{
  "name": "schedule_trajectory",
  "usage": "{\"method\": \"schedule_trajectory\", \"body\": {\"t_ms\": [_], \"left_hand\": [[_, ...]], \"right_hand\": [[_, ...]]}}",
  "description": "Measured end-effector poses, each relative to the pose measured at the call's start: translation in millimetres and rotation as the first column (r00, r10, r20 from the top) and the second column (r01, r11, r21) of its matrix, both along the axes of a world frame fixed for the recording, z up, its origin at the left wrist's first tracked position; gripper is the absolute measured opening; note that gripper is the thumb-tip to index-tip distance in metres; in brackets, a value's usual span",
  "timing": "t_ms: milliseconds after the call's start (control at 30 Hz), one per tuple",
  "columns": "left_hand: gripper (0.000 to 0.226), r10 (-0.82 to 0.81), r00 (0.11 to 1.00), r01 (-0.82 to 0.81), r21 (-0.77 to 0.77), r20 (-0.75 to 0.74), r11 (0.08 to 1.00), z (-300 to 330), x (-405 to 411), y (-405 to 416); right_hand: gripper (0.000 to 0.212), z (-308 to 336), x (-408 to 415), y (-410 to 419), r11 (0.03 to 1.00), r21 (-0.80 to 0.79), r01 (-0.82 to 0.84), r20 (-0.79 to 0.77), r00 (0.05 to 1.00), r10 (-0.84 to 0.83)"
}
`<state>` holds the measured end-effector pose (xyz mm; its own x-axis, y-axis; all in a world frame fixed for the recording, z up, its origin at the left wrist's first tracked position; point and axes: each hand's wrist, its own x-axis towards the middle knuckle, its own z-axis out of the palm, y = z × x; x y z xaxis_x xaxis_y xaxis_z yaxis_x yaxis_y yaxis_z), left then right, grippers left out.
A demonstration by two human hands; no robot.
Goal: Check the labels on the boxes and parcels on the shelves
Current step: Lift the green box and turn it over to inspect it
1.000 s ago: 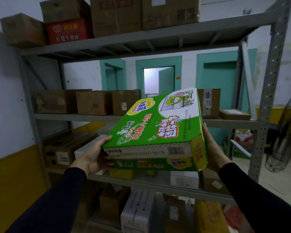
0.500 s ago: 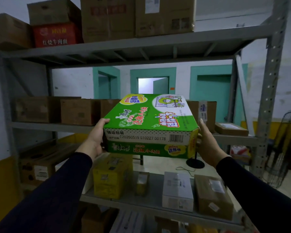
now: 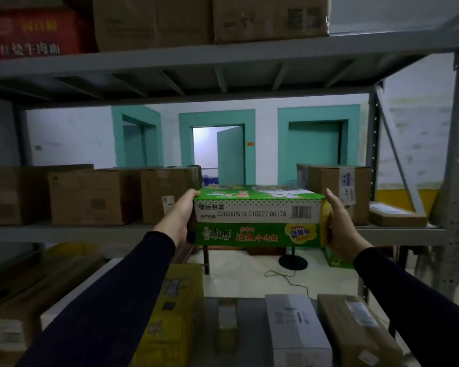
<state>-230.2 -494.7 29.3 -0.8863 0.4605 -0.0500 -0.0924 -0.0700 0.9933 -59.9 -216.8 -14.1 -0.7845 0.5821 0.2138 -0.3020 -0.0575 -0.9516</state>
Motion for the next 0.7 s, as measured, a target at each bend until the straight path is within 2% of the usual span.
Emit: {"method": "schedule_trajectory", "body": {"t_ms": [100, 200, 233, 300, 333, 433, 533, 700], "left_hand": [[0.040, -0.034, 0.999, 0.034, 0.012, 0.010, 0.999, -4.2, -27.3, 8.6], [0.048, -0.067, 0.997, 0.066, -0.020, -0.050, 0.998, -9.0, -46.4, 22.1], [0.052, -0.064, 0.994, 0.062, -0.025, -0.091, 0.998, -10.0, -48.6, 25.5], [0.078, -0.043, 0.992, 0.040, -0.022, -0.121, 0.999, -18.8, -64.5, 34.9], [0.083, -0.045, 0.991, 0.042, -0.026, -0.127, 0.999, -25.3, -78.0, 40.9], [0.061, -0.048, 0.984, 0.049, 0.003, -0.173, 0.999, -37.8, -90.3, 53.9], [0.054, -0.060, 0.980, 0.066, 0.026, -0.188, 0.997, -46.8, -103.6, 64.5], [0.069, -0.012, 0.989, 0.018, 0.040, -0.147, 0.999, -55.3, -142.2, 79.1]], "right_hand": [[0.050, -1.2, -24.3, 6.5, 0.998, 0.053, 0.044, 0.000, 0.999, -0.044], [0.049, -1.1, -43.5, 9.2, 0.989, 0.107, 0.106, 0.012, 0.994, -0.108], [0.059, -3.0, -51.2, 14.2, 0.983, 0.129, 0.129, 0.018, 0.991, -0.133], [0.089, -13.0, -68.4, 35.2, 0.976, 0.155, 0.156, 0.062, 0.984, -0.168], [0.091, -19.7, -78.0, 47.3, 0.973, 0.166, 0.163, 0.075, 0.981, -0.177], [0.075, -25.6, -95.1, 57.5, 0.968, 0.184, 0.168, 0.098, 0.977, -0.188], [0.071, -27.4, -108.9, 62.9, 0.968, 0.197, 0.153, 0.131, 0.975, -0.181], [0.063, -20.4, -127.0, 62.7, 0.958, 0.241, 0.155, 0.153, 0.969, -0.195]]}}
